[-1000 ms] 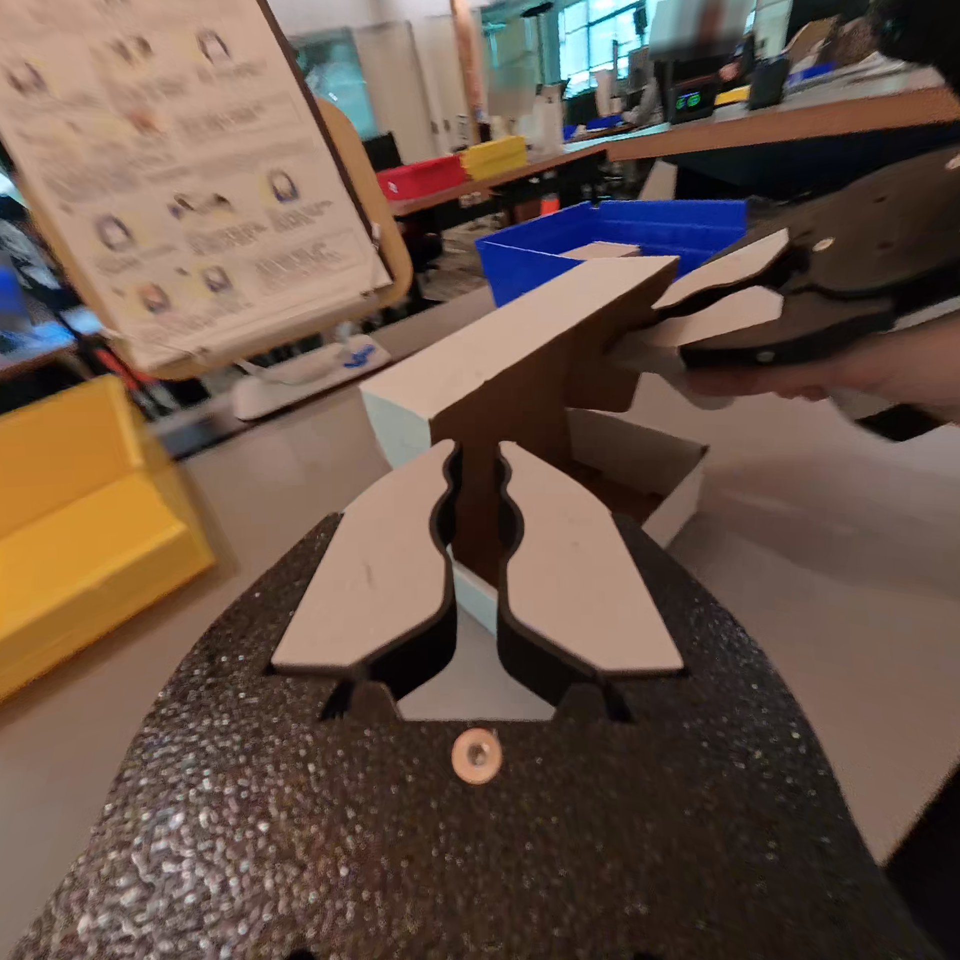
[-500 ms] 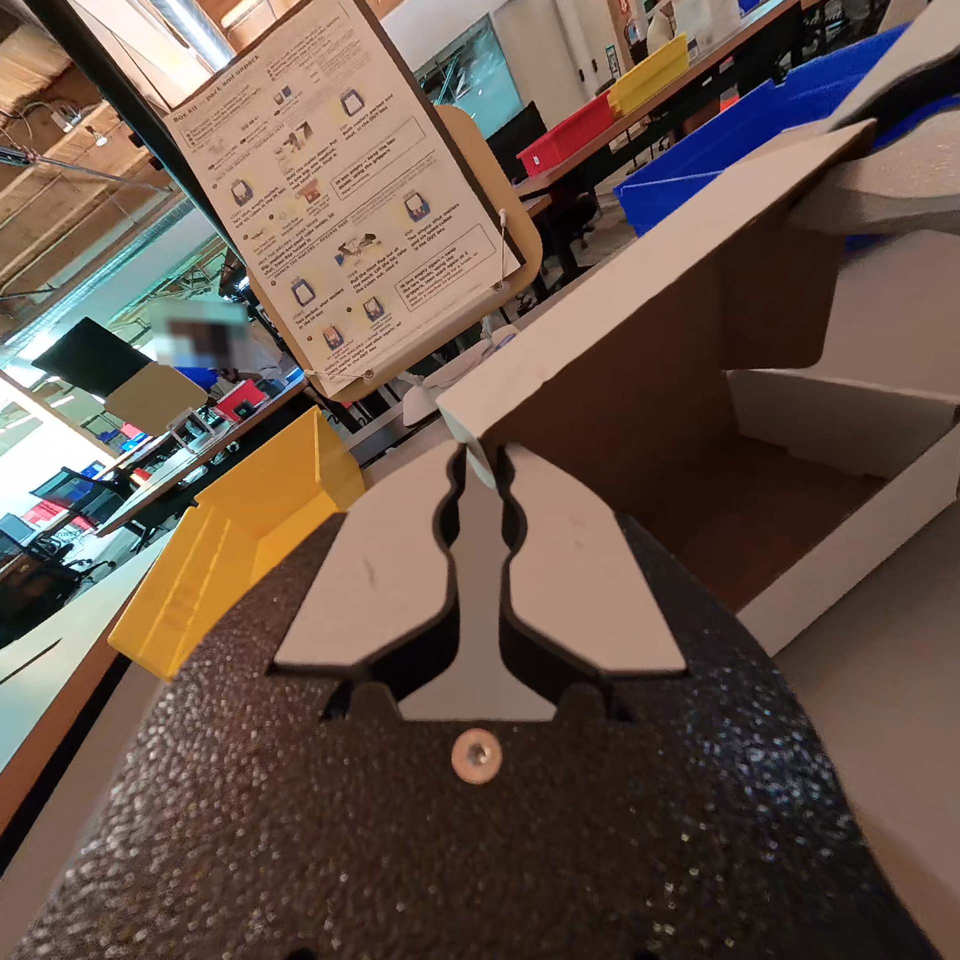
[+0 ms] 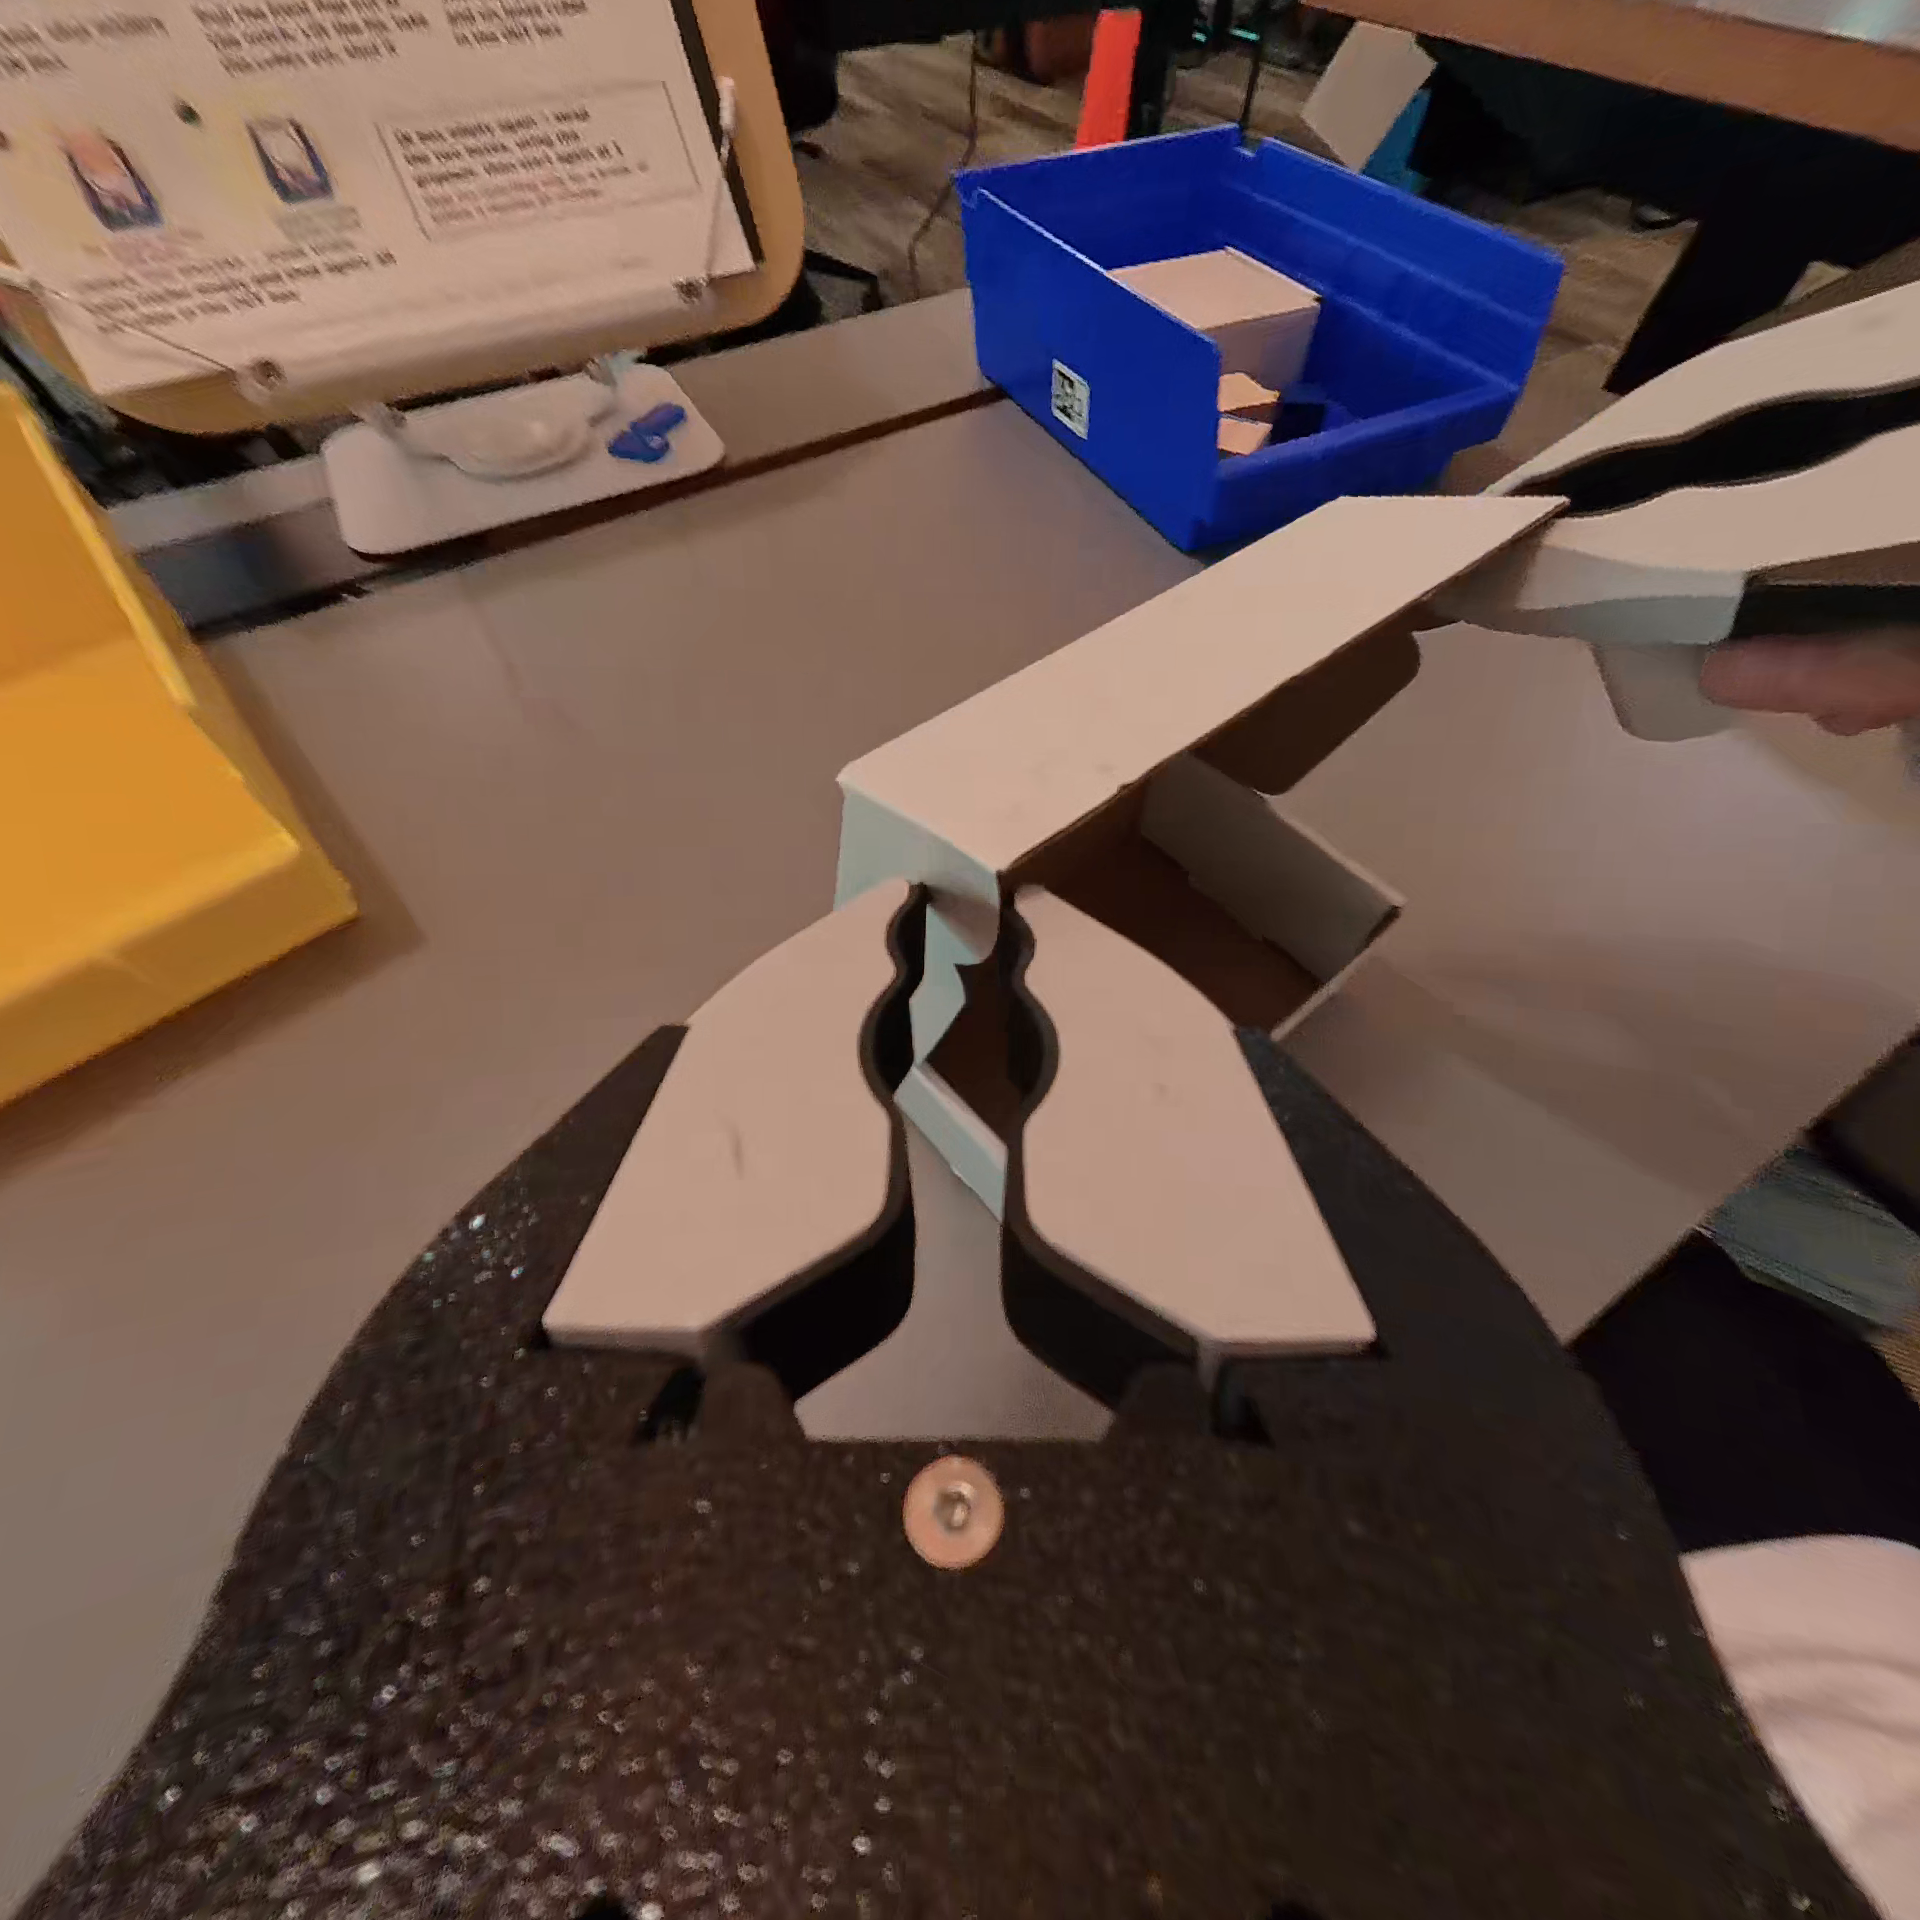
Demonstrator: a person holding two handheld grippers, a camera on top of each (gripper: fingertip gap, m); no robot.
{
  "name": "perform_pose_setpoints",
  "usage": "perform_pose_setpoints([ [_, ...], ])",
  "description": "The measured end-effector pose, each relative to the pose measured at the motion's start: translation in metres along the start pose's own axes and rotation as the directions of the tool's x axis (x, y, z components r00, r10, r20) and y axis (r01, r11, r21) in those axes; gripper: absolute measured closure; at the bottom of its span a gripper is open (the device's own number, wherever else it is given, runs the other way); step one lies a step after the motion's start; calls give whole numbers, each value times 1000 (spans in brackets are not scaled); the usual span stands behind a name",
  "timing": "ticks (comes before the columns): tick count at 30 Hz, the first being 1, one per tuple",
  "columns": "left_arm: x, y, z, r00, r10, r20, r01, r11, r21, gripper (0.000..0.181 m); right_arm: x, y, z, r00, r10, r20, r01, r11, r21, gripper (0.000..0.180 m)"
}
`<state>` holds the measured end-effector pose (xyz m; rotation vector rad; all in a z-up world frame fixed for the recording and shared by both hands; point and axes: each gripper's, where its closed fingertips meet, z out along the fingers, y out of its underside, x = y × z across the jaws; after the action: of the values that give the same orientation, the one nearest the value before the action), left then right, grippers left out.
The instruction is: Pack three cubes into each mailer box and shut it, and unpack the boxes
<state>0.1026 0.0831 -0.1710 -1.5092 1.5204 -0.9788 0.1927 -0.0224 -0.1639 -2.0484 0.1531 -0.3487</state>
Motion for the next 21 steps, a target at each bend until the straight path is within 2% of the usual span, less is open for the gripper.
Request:
perform_pose_setpoints([
  [2, 5, 3, -5, 1000, -13, -17, 13, 1000, -6, 168, -5, 3, -4, 1000, -12, -9, 11, 1000, -27, 169],
  [7, 8, 6, -9, 996, 66, 58, -64, 997, -33, 170, -9, 6, -9, 996, -87, -34, 83, 991, -106, 169],
  [9, 7, 4, -6, 996, 54, 68, -52, 998, -32, 170, -8, 2, -7, 997, -71, -12, 70, 993, -96, 168],
  [14, 3, 1, -2, 997, -59, 47, 59, 998, 9, 170, -5, -3, 0, 996, 83, 14, -82, 996, -28, 169],
  [21, 9, 18, -8, 996, -81, 38, 79, 996, 47, 171, -18, 11, -4, 995, 47, -89, -45, 999, 26, 169],
])
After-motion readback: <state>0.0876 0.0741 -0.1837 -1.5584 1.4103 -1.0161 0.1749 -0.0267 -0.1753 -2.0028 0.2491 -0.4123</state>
